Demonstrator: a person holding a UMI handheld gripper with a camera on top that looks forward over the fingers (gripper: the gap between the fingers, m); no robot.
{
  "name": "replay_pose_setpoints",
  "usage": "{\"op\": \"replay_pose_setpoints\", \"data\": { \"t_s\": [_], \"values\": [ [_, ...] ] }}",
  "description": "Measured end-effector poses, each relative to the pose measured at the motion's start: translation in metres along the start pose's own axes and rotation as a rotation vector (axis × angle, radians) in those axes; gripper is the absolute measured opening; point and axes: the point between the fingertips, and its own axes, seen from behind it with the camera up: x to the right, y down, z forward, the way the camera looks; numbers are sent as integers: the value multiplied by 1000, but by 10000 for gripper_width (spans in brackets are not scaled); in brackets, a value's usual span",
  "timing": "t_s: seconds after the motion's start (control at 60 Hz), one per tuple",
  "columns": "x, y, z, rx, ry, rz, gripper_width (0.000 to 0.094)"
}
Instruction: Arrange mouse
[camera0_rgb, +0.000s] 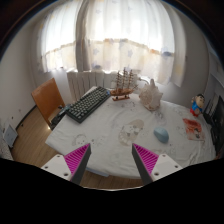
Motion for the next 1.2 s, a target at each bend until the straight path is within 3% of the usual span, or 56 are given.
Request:
{"op": "replay_pose_setpoints", "data": {
  "t_s": [0.35, 0.533, 0.817, 1.2],
  "values": [
    [163, 50, -7, -30, 243, 183, 856],
    [210, 66, -3, -10, 290, 224, 858],
    [253, 60, 69, 58, 287, 192, 857],
    [289, 47, 200, 50, 217, 153, 858]
  ]
}}
